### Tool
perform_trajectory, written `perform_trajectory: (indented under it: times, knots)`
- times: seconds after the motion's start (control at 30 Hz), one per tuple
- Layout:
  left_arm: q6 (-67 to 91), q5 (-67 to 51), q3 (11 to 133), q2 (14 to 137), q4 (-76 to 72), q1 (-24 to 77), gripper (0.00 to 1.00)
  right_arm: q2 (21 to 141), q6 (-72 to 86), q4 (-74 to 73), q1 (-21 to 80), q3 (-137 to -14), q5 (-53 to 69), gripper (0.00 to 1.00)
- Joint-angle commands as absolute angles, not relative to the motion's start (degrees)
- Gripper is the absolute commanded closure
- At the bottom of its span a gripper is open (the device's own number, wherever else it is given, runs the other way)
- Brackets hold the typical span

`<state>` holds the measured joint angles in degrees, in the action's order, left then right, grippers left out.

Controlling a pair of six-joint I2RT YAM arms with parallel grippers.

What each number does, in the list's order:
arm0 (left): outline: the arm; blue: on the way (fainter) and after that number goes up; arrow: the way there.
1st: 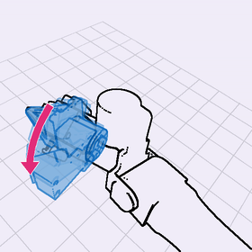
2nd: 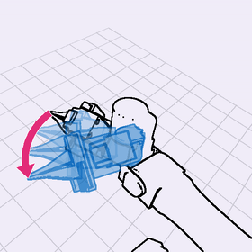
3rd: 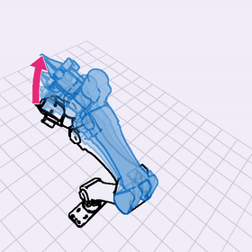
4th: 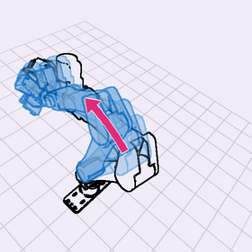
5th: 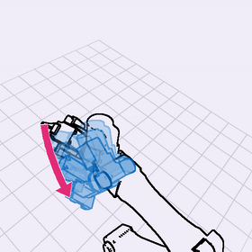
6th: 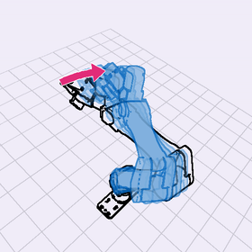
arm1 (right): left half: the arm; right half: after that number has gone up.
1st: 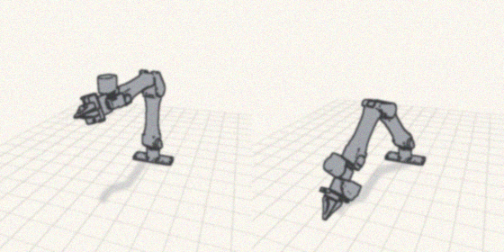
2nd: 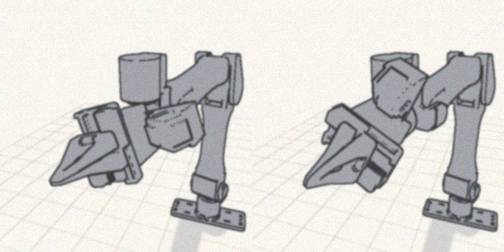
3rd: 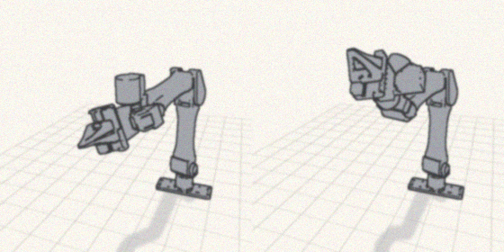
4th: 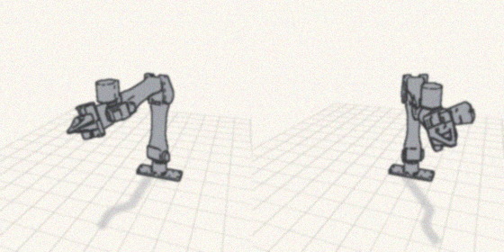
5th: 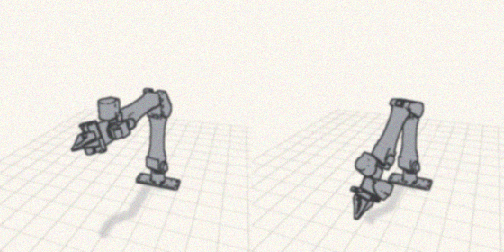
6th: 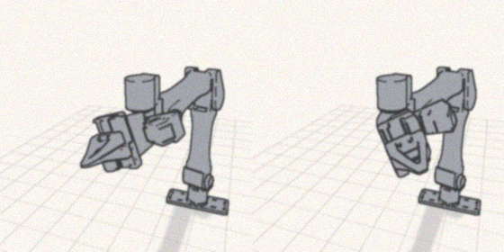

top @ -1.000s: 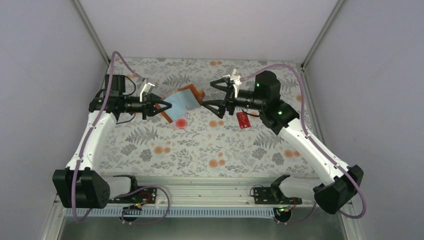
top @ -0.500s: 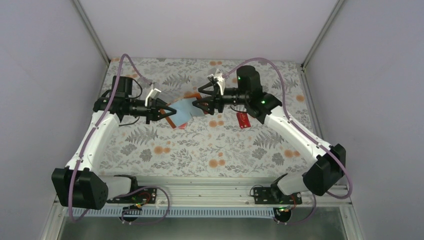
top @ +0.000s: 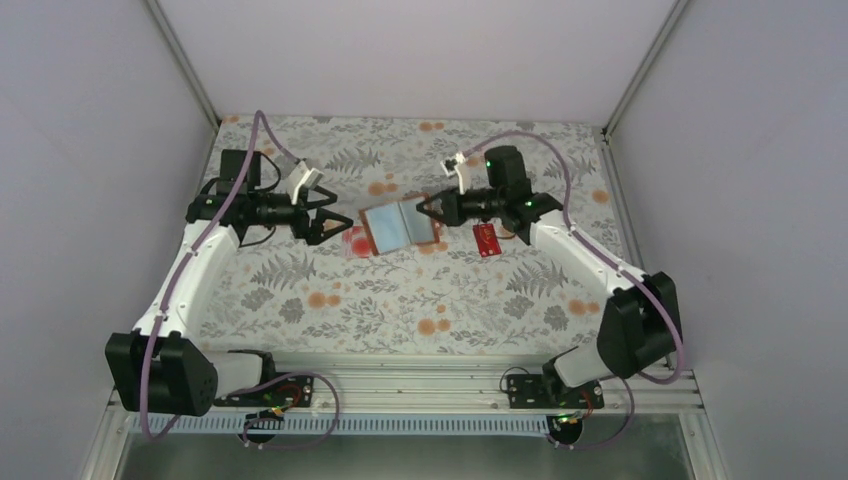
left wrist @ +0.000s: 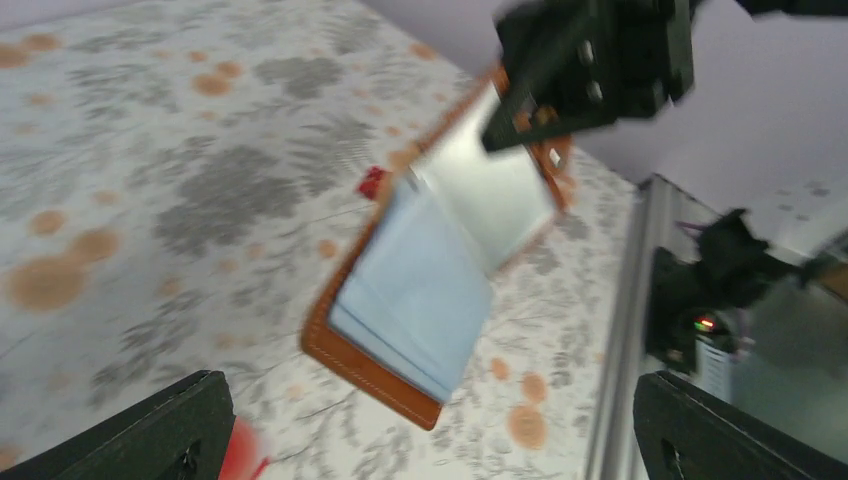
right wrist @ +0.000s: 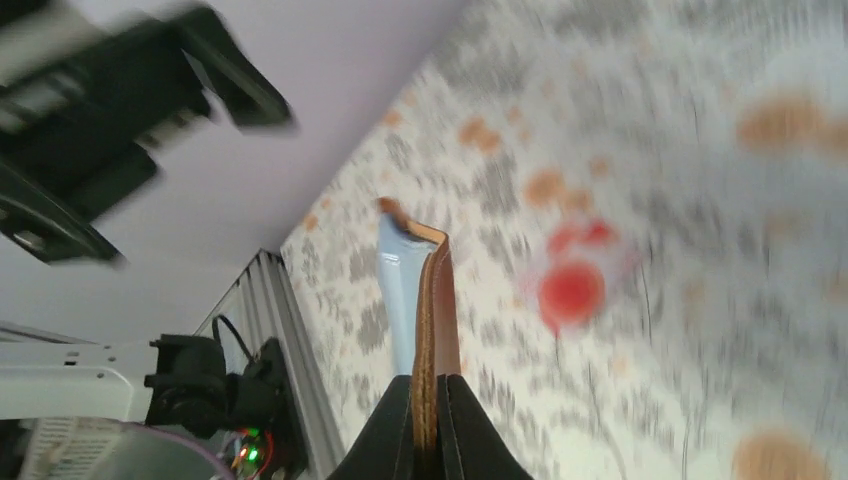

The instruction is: Take the credit cards out of the card holder

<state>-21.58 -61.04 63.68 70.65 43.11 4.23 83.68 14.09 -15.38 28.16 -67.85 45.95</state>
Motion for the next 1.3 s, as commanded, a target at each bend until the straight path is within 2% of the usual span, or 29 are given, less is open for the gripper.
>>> perform_trajectory:
  times: [0.0, 0.33, 0.37, 0.4, 0.47, 0.5, 0.53, 0.7, 0.8, 0.93, 1.07, 1.27]
  knots:
    - [-16.65, -51.34, 63.1, 70.49, 37.98, 1.54, 0.0, 85.61, 28.45, -12.64, 26.96, -56.21, 52.74, 0.96]
    - [-17.15, -53.9, 62.3, 68.92, 37.88, 0.66, 0.0, 84.44, 38.58, -4.79, 26.14, -40.77, 46.58, 0.96]
    - [-17.07, -53.86, 62.29, 68.83, 37.84, 0.6, 0.0, 84.45, 38.25, -5.48, 25.84, -40.56, 46.09, 0.93]
    - [-16.87, -53.73, 62.22, 68.75, 37.74, 0.47, 0.0, 84.34, 37.75, -6.63, 25.53, -40.61, 45.56, 0.79]
    - [-16.5, -53.48, 62.18, 68.66, 37.61, 0.23, 0.0, 83.36, 36.23, -9.88, 24.6, -41.19, 43.56, 0.23]
    - [-16.34, -53.26, 62.22, 68.58, 37.54, 0.12, 0.0, 82.36, 35.36, -12.08, 23.84, -41.86, 42.21, 0.04]
    - [-16.08, -53.04, 62.34, 68.46, 37.49, 0.01, 0.0, 80.97, 34.43, -14.05, 22.81, -42.43, 40.64, 0.01]
    - [-14.15, -50.22, 62.49, 68.23, 36.31, -1.07, 0.0, 71.07, 30.12, -21.68, 12.32, -47.72, 34.7, 0.01]
    - [-12.53, -43.22, 64.12, 69.63, 35.32, -1.69, 0.0, 66.59, 26.92, -21.68, 3.64, -51.73, 32.36, 0.01]
    - [-10.1, -27.4, 68.45, 73.04, 33.96, -3.82, 0.0, 64.45, 26.01, -12.26, -8.89, -51.92, 36.05, 0.01]
    - [-9.29, -19.5, 65.3, 74.37, 24.33, -6.53, 0.0, 66.28, 25.59, -0.29, -19.05, -47.94, 39.25, 0.01]
    - [-6.22, -20.29, 46.81, 72.08, -1.72, -7.03, 0.0, 61.09, 17.48, 13.37, -21.18, -34.88, 22.59, 0.01]
